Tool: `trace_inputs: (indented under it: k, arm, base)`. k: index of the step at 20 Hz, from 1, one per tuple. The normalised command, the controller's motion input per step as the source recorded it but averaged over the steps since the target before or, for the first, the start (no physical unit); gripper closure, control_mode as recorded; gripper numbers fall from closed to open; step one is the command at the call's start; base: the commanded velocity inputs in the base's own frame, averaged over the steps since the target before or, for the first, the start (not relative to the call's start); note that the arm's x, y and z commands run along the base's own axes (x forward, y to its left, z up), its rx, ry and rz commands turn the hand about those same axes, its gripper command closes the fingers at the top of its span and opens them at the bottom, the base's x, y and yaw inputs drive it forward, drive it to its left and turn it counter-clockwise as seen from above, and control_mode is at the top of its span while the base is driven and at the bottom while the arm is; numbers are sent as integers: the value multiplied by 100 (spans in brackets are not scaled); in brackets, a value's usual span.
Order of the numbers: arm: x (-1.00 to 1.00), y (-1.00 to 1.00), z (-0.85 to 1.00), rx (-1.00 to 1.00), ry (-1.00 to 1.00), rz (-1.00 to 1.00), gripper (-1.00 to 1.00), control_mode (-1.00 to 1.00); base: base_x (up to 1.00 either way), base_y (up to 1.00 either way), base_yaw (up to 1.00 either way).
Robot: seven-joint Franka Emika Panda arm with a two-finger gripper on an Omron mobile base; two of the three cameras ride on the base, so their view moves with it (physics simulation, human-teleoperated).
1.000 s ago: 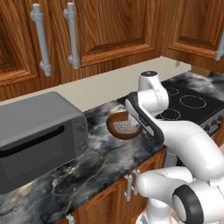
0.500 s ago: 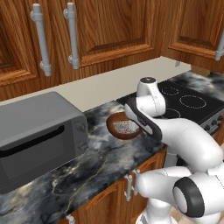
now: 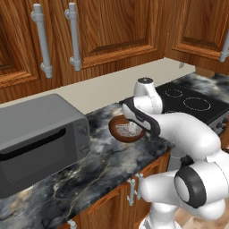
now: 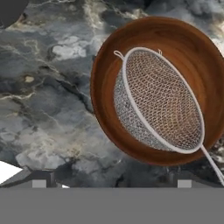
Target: Open the cabinet and setup a tea strainer by placing it in the bowl upright.
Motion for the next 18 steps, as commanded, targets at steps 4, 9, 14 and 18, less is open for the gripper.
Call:
trace_inputs:
  k: [4,9,14,18]
  arm:
    - [37,28,-16,0,13,15,-100,-100]
    - [41,3,-35,-3,18,6,-100,-100]
    - [26,0,-18,-3,19,0,-100,-100]
    - [37,0,0,0,14,0,-100,-100]
  base:
    - [0,0,0]
    - [0,0,0]
    - [0,0,0]
    - [0,0,0]
